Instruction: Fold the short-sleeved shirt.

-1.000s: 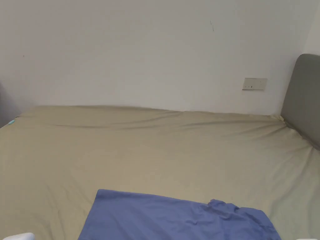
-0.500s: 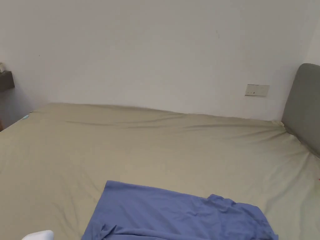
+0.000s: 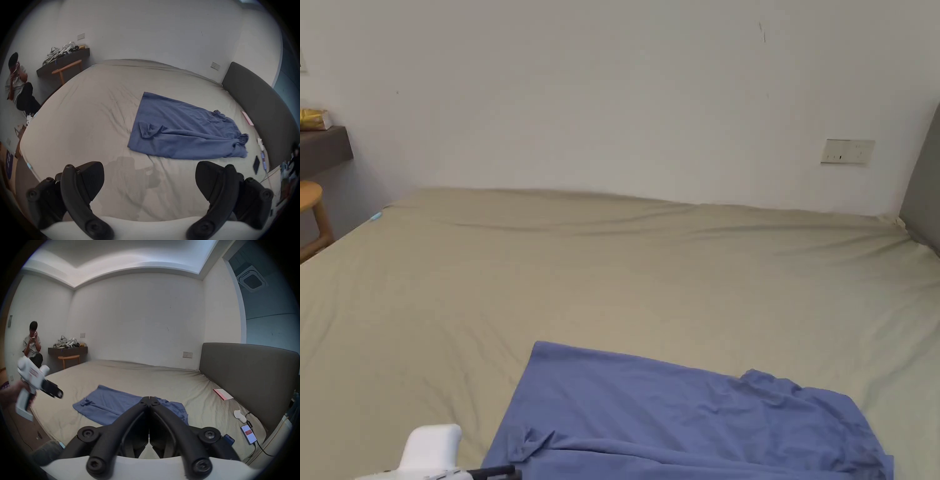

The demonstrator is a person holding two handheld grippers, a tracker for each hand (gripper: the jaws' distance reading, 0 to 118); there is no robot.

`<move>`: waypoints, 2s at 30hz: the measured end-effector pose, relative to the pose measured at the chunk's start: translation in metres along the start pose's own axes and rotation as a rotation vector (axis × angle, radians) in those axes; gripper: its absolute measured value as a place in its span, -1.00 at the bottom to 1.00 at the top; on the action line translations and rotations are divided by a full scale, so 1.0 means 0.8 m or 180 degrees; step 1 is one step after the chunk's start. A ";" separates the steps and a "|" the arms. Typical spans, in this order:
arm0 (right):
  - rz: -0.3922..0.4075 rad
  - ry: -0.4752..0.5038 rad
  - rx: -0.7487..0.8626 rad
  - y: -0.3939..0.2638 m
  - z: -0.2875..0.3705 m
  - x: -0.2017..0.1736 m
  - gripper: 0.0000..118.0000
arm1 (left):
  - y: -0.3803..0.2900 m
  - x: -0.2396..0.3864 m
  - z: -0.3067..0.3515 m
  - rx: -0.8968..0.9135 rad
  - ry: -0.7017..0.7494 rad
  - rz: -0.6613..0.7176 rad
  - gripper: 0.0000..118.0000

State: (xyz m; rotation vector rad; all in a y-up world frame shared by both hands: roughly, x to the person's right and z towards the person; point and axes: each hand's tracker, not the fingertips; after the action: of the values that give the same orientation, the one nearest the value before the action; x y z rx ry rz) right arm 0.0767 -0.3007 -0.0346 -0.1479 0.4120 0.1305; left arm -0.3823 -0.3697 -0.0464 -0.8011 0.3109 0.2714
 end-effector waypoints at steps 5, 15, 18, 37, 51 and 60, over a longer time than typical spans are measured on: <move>0.0013 0.0015 0.0008 0.003 -0.002 0.004 -0.98 | 0.014 -0.016 -0.110 -0.0341 0.0183 -0.0079 0.90; -0.0313 -0.0281 -0.0467 -0.048 -0.018 0.034 -0.59 | 0.005 -0.024 -0.237 -0.0931 -0.0042 -0.0190 1.00; -0.0276 -0.0357 -0.0511 -0.039 -0.027 0.036 -0.56 | 0.001 -0.007 -0.240 -0.0897 0.0203 -0.0373 1.00; -0.0288 -0.0127 -0.1977 -0.137 -0.237 0.150 0.92 | 0.014 -0.001 -0.207 -0.0648 0.0308 -0.0205 -0.85; -0.0438 0.0006 -0.2567 -0.194 -0.320 0.119 0.14 | 0.018 -0.009 -0.210 -0.0709 0.0253 -0.0230 -0.86; -0.1068 0.0119 -0.2481 -0.193 -0.307 0.167 -0.70 | 0.021 -0.021 -0.185 -0.0657 0.0131 -0.0222 -0.90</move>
State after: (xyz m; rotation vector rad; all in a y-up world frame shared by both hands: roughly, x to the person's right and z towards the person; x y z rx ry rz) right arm 0.1264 -0.4805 -0.2934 -0.9831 0.3503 -0.0496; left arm -0.4290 -0.4695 -0.1486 -1.0202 0.2962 0.2240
